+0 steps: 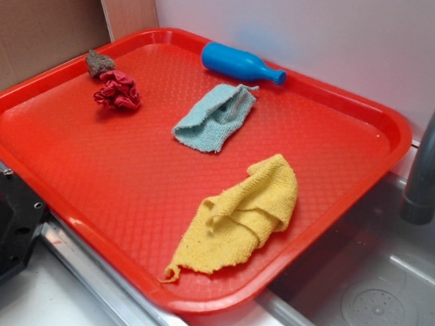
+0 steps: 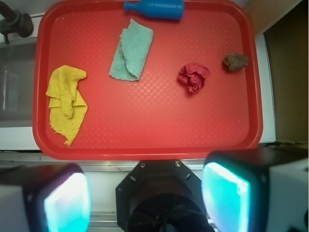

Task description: Grab the yellow cloth.

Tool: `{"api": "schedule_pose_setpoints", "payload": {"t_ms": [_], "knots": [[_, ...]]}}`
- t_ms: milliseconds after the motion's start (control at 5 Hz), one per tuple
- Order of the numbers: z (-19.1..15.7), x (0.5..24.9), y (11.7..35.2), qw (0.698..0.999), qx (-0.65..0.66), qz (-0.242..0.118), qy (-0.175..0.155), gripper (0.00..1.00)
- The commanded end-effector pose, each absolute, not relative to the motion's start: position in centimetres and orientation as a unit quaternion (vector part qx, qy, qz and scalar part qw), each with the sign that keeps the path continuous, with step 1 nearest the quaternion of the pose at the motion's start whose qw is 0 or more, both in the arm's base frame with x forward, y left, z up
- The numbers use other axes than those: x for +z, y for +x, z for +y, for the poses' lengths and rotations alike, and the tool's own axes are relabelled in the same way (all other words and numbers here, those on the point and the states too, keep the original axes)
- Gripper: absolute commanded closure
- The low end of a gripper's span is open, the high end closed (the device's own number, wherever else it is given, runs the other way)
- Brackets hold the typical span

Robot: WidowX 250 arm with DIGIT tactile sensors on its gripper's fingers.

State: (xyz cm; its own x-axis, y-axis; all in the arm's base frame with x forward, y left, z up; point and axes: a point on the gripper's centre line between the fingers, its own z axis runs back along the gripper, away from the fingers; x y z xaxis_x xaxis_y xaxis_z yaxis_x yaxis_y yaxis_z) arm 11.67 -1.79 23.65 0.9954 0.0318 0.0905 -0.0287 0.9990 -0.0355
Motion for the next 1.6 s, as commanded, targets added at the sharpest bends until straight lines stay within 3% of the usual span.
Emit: {"api": "schedule_pose_setpoints", "payload": {"t_ms": [0,400,600,800,1000,1400], "knots": [[-1.8,23.6,11.7,0.999,0.015,-0.046,-0.017,0.00],[-4.6,21.1,13.5,0.994,0.063,-0.066,-0.057,0.00],[-7.1,18.9,14.9,0.988,0.093,-0.084,-0.087,0.00],[-9.2,16.6,16.4,0.987,0.107,-0.080,-0.093,0.00],[-11.6,13.8,18.4,0.979,0.145,-0.105,-0.101,0.00],[-14.3,8.5,21.1,0.983,0.135,-0.107,-0.066,0.00]]}}
